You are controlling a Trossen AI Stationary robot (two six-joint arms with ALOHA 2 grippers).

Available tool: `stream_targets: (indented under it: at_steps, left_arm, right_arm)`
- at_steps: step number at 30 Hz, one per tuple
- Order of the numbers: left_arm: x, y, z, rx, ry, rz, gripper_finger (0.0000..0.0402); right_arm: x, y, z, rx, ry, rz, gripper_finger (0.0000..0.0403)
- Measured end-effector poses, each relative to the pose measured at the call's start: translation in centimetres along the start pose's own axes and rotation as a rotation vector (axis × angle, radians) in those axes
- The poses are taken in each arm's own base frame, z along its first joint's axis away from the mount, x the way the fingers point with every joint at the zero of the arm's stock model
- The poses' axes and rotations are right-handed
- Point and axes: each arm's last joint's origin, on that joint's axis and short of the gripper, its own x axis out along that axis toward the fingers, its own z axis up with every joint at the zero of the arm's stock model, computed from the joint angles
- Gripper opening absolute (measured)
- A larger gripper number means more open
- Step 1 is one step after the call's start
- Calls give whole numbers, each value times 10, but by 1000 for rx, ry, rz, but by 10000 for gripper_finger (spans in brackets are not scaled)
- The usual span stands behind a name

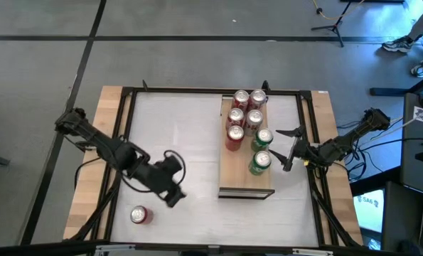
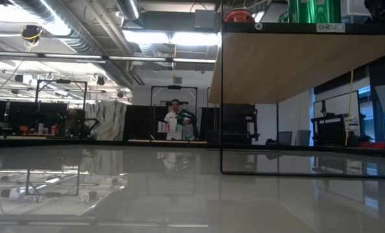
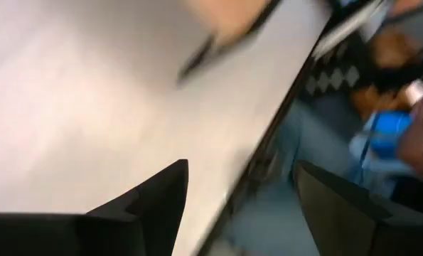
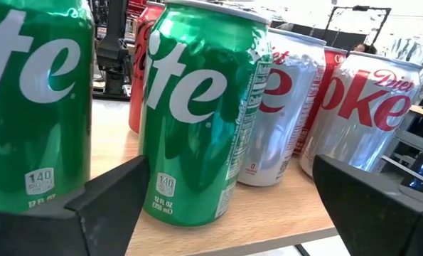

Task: Place canned beverage on shelf
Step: Put the red black soda can on the shelf aligned with the other red black soda can

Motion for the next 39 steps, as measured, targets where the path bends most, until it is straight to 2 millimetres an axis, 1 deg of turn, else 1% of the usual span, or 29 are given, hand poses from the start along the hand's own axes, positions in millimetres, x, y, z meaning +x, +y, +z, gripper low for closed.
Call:
stream_targets:
  at_steps: [2,5,10,19,29,33,39]
  left_arm:
    - [-2,2,-13,-45,110,27,247]
    - [-5,2,-27,-78,217,43,247]
    - [-9,0,-42,-98,261,56,247]
    - [-5,-1,-48,-107,235,80,247]
    - [-5,1,-50,-105,280,102,249]
    - [-6,3,-51,-104,320,114,274]
    - [-7,7,-53,-96,331,159,333]
  right_arm:
    - [0,0,0,0,0,0,388]
    - [0,0,0,0,0,0,388]
    - [0,0,0,0,0,0,388]
    - [0,0,0,-21,-1,0,388]
    - [0,0,2,1,-17,-2,388]
    - [0,-1,5,11,-34,-6,388]
    - [0,-1,5,0,-33,-6,388]
